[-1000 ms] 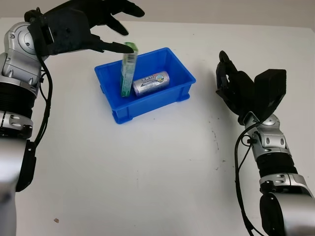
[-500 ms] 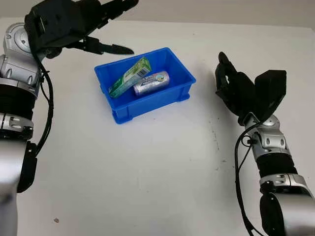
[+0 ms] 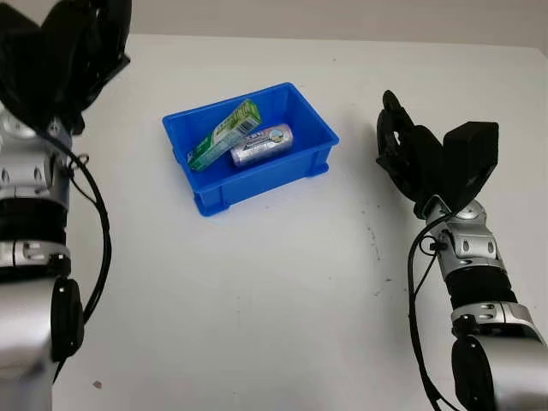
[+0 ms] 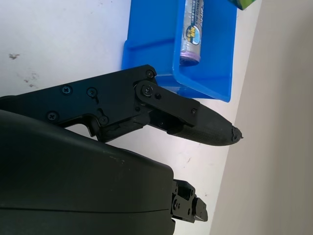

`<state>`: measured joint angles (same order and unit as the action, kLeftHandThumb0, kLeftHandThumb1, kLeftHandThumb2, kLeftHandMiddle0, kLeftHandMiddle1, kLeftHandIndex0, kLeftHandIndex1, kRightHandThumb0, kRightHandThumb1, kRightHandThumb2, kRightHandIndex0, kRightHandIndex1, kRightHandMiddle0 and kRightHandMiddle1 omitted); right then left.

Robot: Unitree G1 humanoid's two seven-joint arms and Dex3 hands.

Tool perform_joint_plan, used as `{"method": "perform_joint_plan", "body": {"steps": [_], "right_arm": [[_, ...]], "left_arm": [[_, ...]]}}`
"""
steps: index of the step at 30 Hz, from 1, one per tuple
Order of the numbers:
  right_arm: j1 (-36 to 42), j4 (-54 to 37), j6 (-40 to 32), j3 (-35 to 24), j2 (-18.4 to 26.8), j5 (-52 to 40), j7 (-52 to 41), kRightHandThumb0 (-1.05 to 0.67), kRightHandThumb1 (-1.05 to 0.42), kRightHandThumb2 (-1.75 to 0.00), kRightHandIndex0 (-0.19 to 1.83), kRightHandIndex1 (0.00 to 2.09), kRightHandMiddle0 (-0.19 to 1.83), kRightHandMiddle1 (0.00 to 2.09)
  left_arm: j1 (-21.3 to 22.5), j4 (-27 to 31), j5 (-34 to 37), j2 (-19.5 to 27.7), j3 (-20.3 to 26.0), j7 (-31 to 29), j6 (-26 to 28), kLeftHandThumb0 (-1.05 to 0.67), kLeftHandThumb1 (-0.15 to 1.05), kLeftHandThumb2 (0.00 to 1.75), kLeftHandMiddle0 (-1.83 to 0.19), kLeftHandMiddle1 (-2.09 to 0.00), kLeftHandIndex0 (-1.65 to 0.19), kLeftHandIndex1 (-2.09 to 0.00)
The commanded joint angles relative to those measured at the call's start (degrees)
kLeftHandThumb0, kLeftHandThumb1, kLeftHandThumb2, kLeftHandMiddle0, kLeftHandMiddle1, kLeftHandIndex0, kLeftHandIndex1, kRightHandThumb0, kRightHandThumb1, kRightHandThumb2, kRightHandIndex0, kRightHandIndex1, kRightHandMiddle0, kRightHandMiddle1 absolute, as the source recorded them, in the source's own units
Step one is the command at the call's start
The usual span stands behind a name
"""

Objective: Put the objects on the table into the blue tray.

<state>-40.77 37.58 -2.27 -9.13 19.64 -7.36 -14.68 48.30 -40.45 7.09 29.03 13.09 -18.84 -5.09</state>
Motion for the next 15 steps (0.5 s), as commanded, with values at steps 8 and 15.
{"method": "perform_joint_plan", "body": {"steps": [8, 15], "right_arm": [[-2.21, -0.91, 2.75, -2.16, -1.45, -2.25, 1.01, -0.76, -1.05, -0.84, -0.19, 0.00, -0.19, 0.00], [-2.66, -0.49, 4.91, -2.80, -2.83, -3.34, 1.65, -0.79, -1.05, -0.87, -0.19, 0.00, -0.19, 0.00]], "left_arm": [[-3.43, -4.21, 1.10, -2.70, 0.96, 2.13, -3.27, -0.80, 1.05, 0.72, 0.19, 0.00, 0.19, 0.00], [-3.49, -6.33, 0.90, -3.63, 0.52, 2.30, -4.58, -0.83, 1.05, 0.69, 0.19, 0.00, 0.19, 0.00]]}}
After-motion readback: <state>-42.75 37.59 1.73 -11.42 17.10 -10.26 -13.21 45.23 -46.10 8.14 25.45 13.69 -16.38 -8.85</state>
